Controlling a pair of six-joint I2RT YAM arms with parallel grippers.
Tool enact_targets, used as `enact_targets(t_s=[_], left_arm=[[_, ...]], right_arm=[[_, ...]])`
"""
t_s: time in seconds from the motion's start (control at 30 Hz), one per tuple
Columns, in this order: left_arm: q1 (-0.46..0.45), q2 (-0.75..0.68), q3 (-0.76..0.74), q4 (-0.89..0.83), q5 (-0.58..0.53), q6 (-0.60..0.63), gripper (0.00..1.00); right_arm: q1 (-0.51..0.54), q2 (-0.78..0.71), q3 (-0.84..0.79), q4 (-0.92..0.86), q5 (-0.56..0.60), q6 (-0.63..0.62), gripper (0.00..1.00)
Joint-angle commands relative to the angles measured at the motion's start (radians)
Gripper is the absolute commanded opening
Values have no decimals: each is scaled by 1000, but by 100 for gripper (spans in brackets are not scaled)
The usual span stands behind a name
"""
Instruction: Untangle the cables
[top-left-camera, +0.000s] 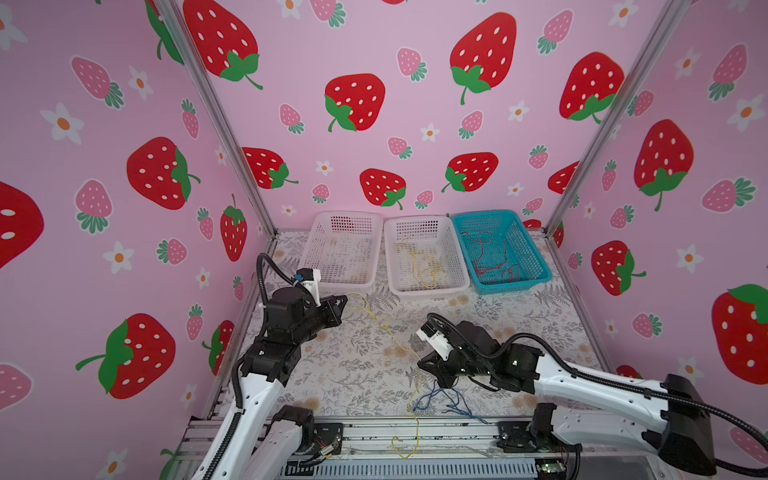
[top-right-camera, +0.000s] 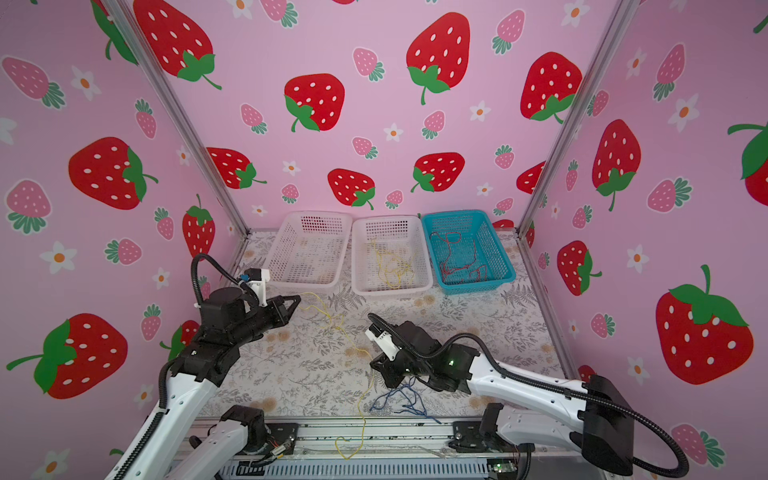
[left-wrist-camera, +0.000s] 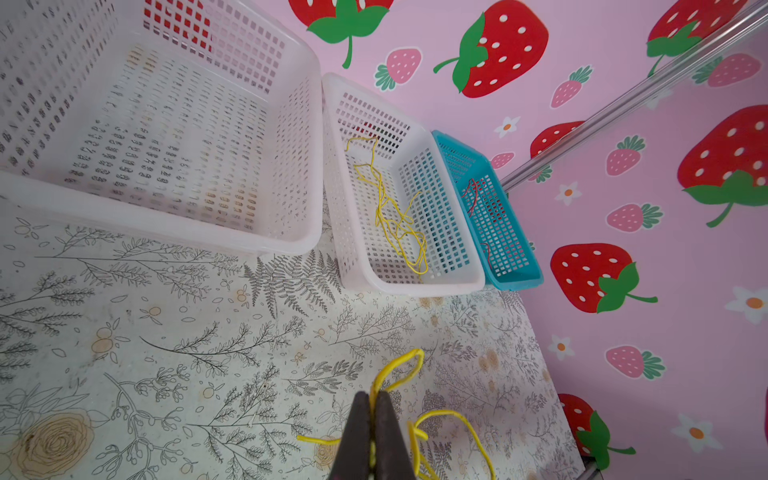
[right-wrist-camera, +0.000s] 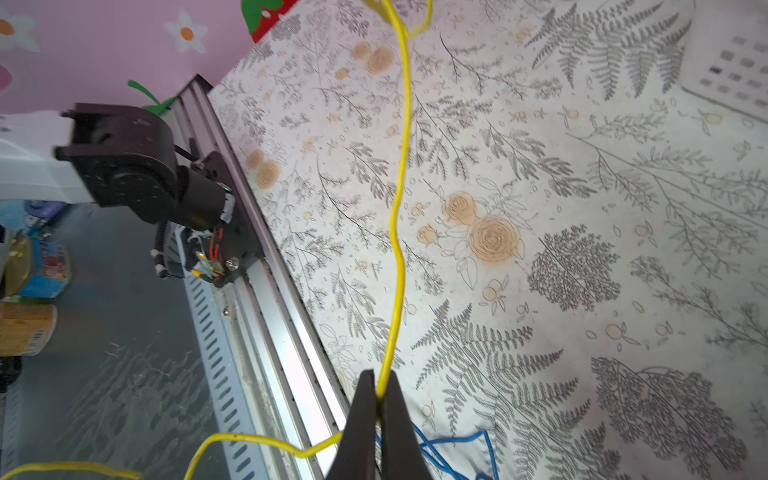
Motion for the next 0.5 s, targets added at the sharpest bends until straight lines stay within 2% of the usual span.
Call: enact_targets(t_s=[0.0,0.33,0.47], left_arm=[[14,-28,78,48,-12,-52,0],[17,-92,170,22,2,-95,0],[17,-104,210,-2,-24,-82,0]], right_arm=[[7,15,-50,-57,73,2,0],[-26,74,-102,6,219,59,0],[-46,107,-114,24,237,75,0]])
